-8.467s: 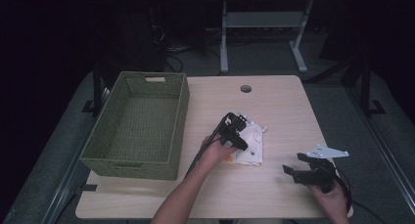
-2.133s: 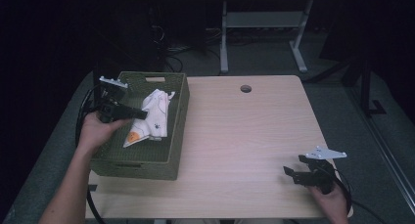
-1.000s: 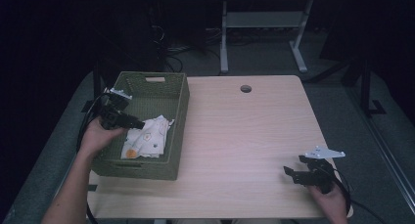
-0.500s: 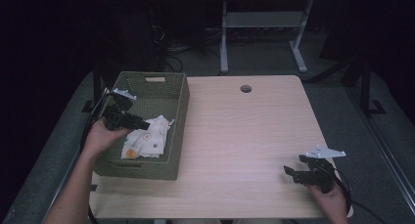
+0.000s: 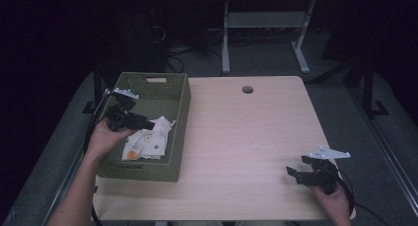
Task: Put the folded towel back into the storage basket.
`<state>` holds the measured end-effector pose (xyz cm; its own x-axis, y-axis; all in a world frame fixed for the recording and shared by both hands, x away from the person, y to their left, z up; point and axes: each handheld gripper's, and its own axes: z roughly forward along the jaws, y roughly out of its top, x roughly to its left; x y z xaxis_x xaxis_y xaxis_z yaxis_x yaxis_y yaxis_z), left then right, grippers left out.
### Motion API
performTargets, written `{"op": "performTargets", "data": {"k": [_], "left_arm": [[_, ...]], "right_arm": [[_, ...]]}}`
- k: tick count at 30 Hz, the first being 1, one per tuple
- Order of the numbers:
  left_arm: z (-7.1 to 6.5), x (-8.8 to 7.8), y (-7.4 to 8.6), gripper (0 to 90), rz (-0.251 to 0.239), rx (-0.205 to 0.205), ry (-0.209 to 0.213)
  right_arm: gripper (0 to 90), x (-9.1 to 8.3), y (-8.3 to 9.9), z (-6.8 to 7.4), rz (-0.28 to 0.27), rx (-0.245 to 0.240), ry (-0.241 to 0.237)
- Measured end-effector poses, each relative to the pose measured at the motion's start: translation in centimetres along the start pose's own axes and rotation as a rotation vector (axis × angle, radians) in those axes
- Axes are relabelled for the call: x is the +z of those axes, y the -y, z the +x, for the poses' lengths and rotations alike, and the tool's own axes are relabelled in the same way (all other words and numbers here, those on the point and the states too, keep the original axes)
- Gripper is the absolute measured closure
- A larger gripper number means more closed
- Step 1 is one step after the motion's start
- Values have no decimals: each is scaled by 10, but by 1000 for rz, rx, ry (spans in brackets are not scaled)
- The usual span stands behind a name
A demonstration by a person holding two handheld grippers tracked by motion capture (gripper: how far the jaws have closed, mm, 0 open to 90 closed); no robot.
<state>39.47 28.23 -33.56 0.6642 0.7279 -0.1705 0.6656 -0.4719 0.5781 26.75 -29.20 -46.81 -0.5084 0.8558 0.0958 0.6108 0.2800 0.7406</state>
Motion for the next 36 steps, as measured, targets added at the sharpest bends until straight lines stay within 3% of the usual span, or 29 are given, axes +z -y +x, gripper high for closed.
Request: {"op": "performTargets", "data": {"k": [19,36], "left_arm": [[-31,5,-13,453,-39,28,29],[-41,18,-15,423,-39,15,49]], "right_arm": [[229,-3,0,-1,-16,0,-7],[229,-4,1,0,-15,-3,-13]]}}
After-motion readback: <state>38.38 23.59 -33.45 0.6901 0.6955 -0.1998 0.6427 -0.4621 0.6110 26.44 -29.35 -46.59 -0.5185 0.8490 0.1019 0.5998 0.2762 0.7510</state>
